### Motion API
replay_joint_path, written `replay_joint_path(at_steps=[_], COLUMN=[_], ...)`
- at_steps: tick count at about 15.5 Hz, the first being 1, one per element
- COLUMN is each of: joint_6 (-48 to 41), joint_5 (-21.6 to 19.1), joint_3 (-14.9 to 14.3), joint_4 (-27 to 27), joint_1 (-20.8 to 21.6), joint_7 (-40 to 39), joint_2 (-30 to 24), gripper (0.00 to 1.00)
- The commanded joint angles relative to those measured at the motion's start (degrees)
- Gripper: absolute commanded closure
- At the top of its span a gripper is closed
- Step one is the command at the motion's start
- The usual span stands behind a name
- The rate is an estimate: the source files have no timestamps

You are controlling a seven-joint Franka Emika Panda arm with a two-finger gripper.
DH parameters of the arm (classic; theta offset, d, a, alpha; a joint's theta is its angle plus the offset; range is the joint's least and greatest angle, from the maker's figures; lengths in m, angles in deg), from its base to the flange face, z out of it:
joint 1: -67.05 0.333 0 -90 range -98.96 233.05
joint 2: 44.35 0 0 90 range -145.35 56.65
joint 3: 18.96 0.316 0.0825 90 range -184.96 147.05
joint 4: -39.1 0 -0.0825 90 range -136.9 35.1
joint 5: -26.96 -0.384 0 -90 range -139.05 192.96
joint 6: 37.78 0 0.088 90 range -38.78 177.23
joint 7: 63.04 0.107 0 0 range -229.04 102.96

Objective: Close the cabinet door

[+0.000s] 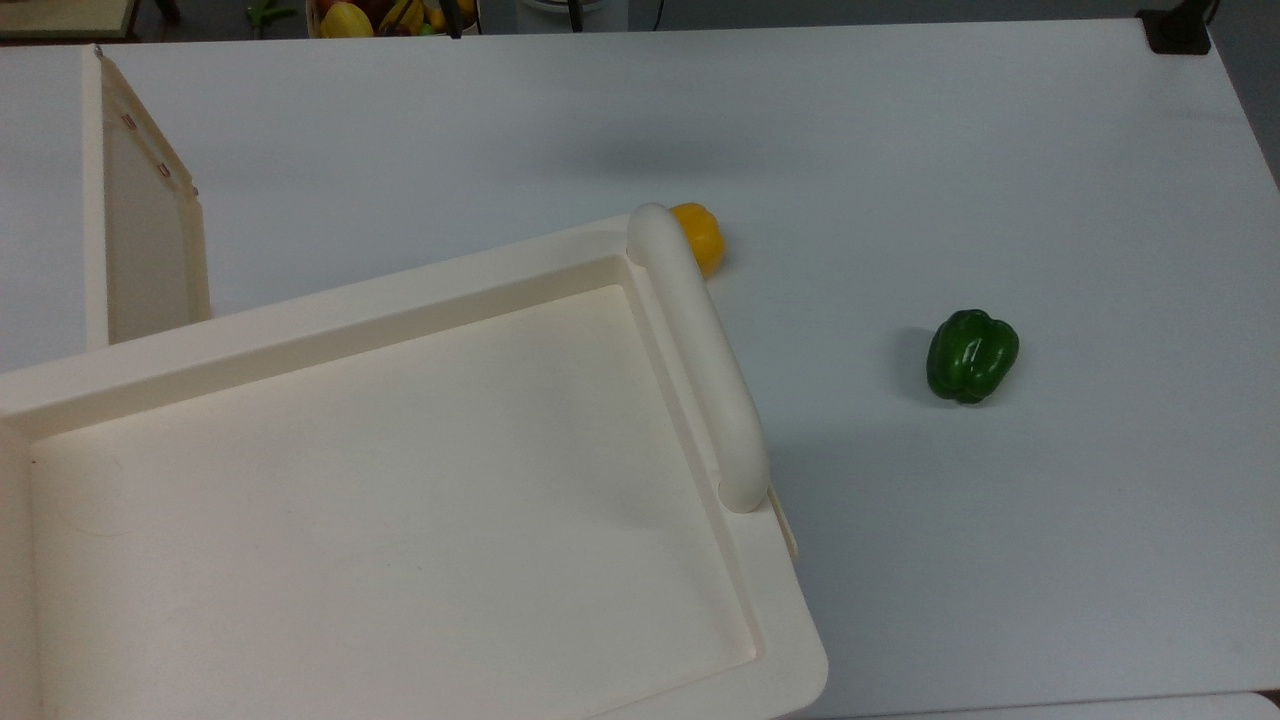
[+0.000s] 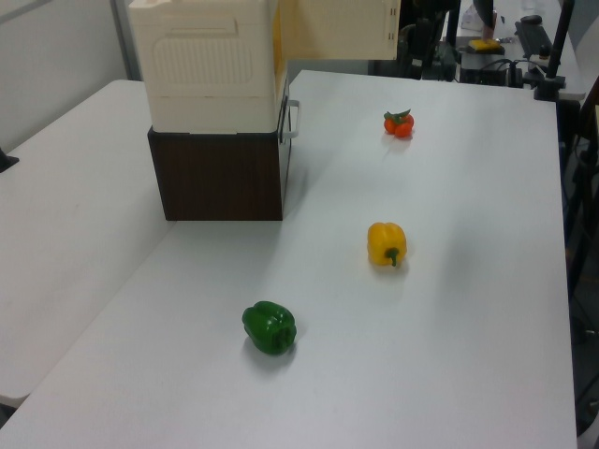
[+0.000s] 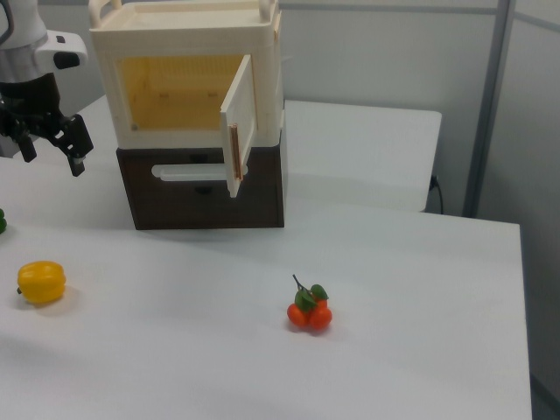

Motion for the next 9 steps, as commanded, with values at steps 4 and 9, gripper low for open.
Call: replay_joint_path(at_steps=[4,9], joint_6=[0.0,0.3], joint_5=[0.0,-0.1], joint_3=[-0.4,-0.5], joint_4=[-1.0,-0.8], joint_1=[0.8,0.8], joint_7=[-1.1,-2.1], joint_2=[-0.7,-0.7], gripper=[0.0,0.69])
